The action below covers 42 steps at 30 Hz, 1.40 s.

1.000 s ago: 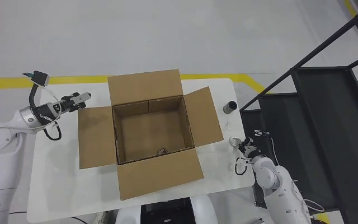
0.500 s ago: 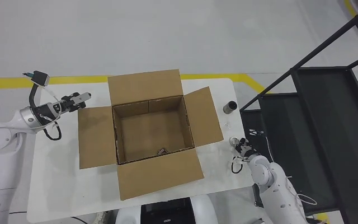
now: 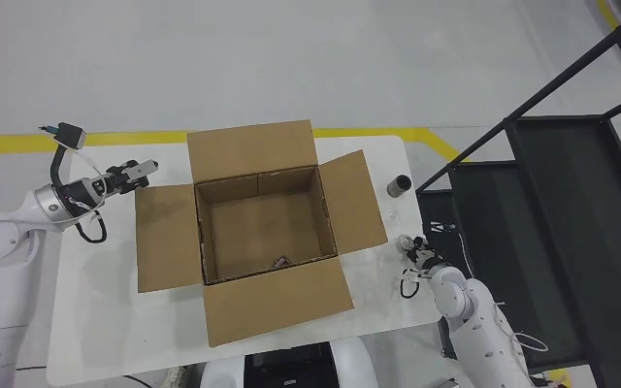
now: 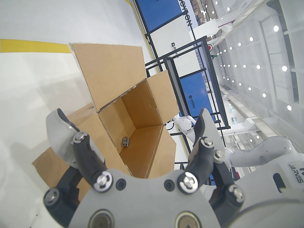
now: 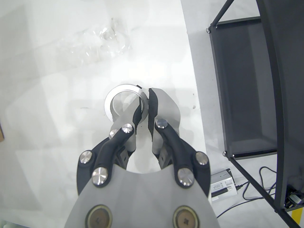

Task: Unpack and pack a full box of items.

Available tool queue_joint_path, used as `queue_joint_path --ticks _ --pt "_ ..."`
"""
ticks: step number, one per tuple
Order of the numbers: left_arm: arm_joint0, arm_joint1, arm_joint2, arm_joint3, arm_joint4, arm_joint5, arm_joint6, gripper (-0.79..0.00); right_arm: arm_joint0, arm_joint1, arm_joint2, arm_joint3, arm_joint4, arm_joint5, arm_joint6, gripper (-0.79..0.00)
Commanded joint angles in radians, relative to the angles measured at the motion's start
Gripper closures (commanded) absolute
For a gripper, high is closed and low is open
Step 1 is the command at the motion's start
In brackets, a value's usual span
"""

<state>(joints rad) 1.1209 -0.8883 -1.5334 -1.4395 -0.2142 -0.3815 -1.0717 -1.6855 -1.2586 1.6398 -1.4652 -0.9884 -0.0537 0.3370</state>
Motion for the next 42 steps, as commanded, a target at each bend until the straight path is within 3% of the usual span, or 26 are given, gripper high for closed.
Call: queue_joint_path --ticks 1,11,15,18,22,29,42 --pt "0.000 0.000 0.000 0.000 0.000 0.000 0.000 -0.785 -0.030 0.003 0.028 -0.053 0.016 -0.005 -0.016 0.000" --pt "0.000 0.000 0.000 0.000 0.000 0.000 0.000 -0.785 -0.268 0.004 0.216 -0.479 0.231 -0.105 -0.159 0.000" --pt "0.000 0.000 0.000 0.000 0.000 0.000 0.000 -0.785 -0.316 0.001 0.232 -0.612 0.277 -0.168 -0.220 0.000" --pt "0.000 0.000 0.000 0.000 0.000 0.000 0.000 -0.785 -0.309 0.001 0.203 -0.682 0.265 -0.193 -0.197 0.000" --pt "0.000 0.000 0.000 0.000 0.000 0.000 0.000 -0.785 -0.231 0.004 0.103 -0.720 0.215 -0.195 -0.121 0.000" --pt "0.000 0.000 0.000 0.000 0.000 0.000 0.000 -0.785 0.010 0.006 -0.143 -0.687 0.082 -0.205 0.095 0.000" --pt "0.000 0.000 0.000 0.000 0.000 0.000 0.000 -0.785 0.413 -0.026 -0.554 -0.405 -0.156 -0.159 0.383 0.000"
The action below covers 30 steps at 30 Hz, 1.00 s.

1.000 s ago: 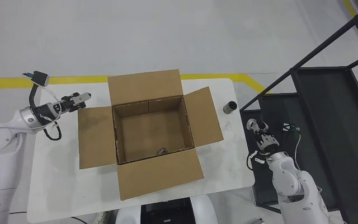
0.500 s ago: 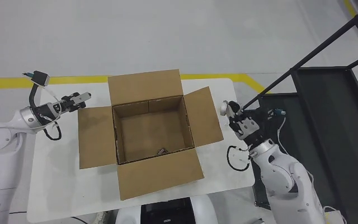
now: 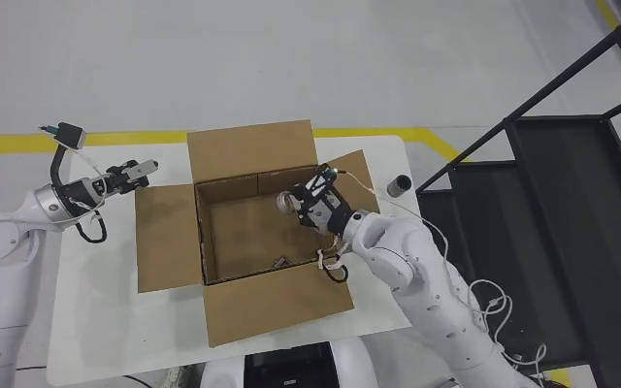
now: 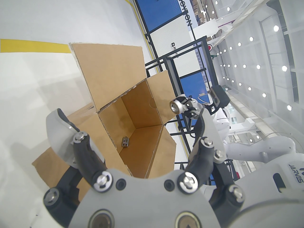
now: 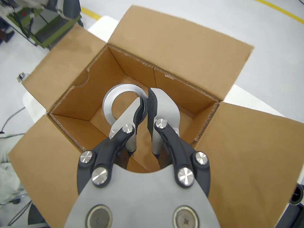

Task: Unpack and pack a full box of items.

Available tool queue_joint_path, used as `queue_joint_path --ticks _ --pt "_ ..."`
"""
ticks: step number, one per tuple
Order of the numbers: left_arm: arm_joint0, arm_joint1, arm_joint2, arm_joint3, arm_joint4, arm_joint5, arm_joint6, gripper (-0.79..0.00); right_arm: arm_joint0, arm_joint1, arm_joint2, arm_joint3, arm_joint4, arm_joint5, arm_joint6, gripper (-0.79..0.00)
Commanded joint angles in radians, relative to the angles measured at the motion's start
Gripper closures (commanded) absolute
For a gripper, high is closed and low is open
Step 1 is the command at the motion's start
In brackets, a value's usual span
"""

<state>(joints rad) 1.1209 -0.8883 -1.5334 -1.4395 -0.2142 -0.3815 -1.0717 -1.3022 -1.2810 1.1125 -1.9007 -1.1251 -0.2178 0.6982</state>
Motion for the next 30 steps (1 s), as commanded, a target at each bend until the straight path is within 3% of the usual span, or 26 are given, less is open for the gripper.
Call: queue_joint_path --ticks 1,8,18,29,30 --pt "0.000 0.000 0.000 0.000 0.000 0.000 0.000 -0.785 0.055 -0.006 -0.049 0.054 -0.047 0.012 0.041 0.000" --pt "0.000 0.000 0.000 0.000 0.000 0.000 0.000 -0.785 0.160 -0.029 -0.196 0.178 -0.187 0.033 0.149 0.000" --pt "0.000 0.000 0.000 0.000 0.000 0.000 0.000 -0.785 0.282 -0.080 -0.340 0.333 -0.256 0.102 0.161 0.000" --pt "0.000 0.000 0.000 0.000 0.000 0.000 0.000 -0.785 0.360 -0.136 -0.467 0.442 -0.303 0.106 0.158 0.000" --pt "0.000 0.000 0.000 0.000 0.000 0.000 0.000 -0.785 0.362 -0.140 -0.472 0.448 -0.299 0.105 0.156 -0.071"
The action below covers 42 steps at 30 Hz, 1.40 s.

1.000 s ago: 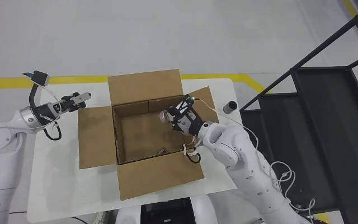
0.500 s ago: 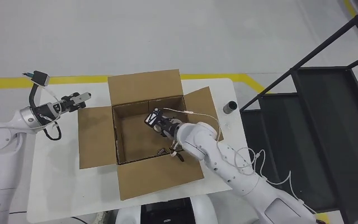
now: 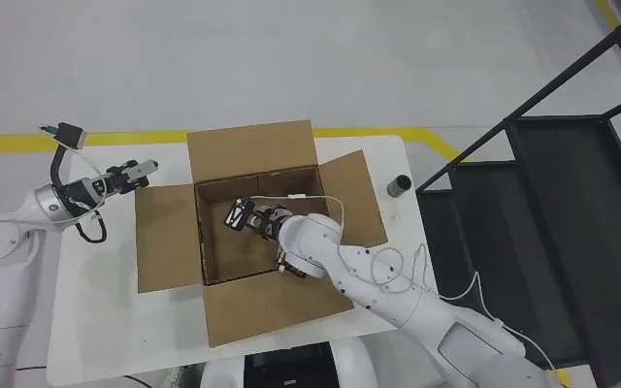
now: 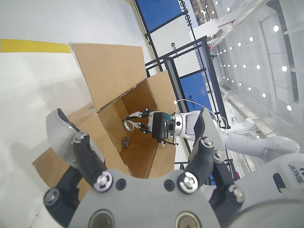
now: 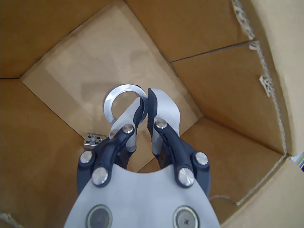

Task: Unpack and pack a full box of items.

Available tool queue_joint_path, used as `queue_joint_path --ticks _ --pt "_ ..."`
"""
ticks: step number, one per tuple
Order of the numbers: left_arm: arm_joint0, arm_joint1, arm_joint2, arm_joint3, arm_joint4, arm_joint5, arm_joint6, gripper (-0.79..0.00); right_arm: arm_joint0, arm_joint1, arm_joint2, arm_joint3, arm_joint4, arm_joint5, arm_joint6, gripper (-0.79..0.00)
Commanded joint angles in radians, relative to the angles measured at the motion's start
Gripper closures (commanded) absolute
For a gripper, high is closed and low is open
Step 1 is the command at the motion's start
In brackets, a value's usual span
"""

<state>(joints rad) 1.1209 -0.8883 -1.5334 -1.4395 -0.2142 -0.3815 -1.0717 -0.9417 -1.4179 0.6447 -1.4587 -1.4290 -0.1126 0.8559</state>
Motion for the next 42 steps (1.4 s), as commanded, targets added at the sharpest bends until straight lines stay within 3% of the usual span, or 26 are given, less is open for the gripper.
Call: queue_joint_path --ticks 1,2,3,9,13,20,25,28,32,37,42 --pt "0.000 0.000 0.000 0.000 0.000 0.000 0.000 -0.785 0.004 -0.006 -0.009 0.014 0.001 -0.005 0.000 -0.320" --pt "0.000 0.000 0.000 0.000 0.000 0.000 0.000 -0.785 0.005 -0.009 -0.015 0.021 0.002 -0.017 0.001 -0.637" --pt "0.000 0.000 0.000 0.000 0.000 0.000 0.000 -0.785 0.005 -0.011 -0.015 0.028 0.007 -0.025 0.004 -0.785" --pt "0.000 0.000 0.000 0.000 0.000 0.000 0.000 -0.785 -0.013 -0.006 0.028 0.005 0.028 -0.056 -0.009 -0.785" --pt "0.000 0.000 0.000 0.000 0.000 0.000 0.000 -0.785 -0.087 0.022 0.129 -0.125 0.106 -0.108 -0.032 -0.785" --pt "0.000 0.000 0.000 0.000 0.000 0.000 0.000 -0.785 -0.383 0.100 0.497 -0.524 0.375 -0.271 -0.174 -0.785" --pt "0.000 0.000 0.000 0.000 0.000 0.000 0.000 -0.785 -0.593 0.133 0.795 -0.661 0.521 -0.354 -0.359 -0.785" --pt "0.000 0.000 0.000 0.000 0.000 0.000 0.000 -0.785 -0.681 0.142 0.934 -0.663 0.541 -0.341 -0.453 -0.785" --pt "0.000 0.000 0.000 0.000 0.000 0.000 0.000 -0.785 -0.725 0.147 1.045 -0.580 0.573 -0.268 -0.490 -0.785" --pt "0.000 0.000 0.000 0.000 0.000 0.000 0.000 -0.785 -0.674 0.151 1.083 -0.420 0.612 -0.181 -0.457 -0.785" --pt "0.000 0.000 0.000 0.000 0.000 0.000 0.000 -0.785 -0.624 0.155 1.071 -0.311 0.558 -0.141 -0.455 -0.785"
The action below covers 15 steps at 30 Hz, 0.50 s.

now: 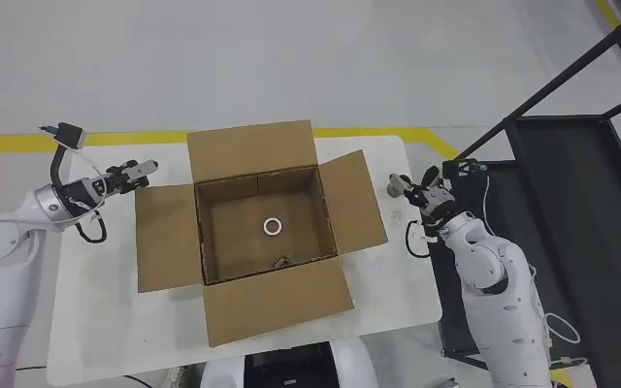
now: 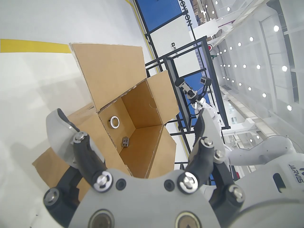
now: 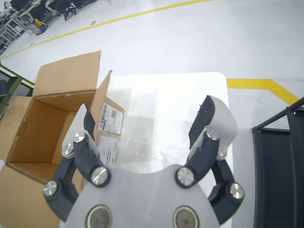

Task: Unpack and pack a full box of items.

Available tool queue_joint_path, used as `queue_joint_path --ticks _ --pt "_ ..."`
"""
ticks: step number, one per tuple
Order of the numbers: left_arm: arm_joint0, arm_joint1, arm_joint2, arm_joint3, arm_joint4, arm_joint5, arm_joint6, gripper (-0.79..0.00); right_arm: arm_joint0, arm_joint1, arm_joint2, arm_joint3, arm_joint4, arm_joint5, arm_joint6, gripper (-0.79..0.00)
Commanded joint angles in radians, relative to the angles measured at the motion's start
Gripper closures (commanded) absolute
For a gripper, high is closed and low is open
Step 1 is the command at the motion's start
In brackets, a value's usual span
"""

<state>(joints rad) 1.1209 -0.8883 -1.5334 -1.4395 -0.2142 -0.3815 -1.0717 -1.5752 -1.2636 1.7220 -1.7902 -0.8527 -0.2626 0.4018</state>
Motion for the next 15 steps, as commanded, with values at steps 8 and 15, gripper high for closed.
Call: queue_joint_path --ticks 8,15 --pt "0.000 0.000 0.000 0.000 0.000 0.000 0.000 -0.785 0.101 0.000 -0.085 0.187 -0.145 0.093 -0.017 -0.785" --pt "0.000 0.000 0.000 0.000 0.000 0.000 0.000 -0.785 0.196 -0.003 -0.142 0.350 -0.206 0.152 -0.031 -0.785"
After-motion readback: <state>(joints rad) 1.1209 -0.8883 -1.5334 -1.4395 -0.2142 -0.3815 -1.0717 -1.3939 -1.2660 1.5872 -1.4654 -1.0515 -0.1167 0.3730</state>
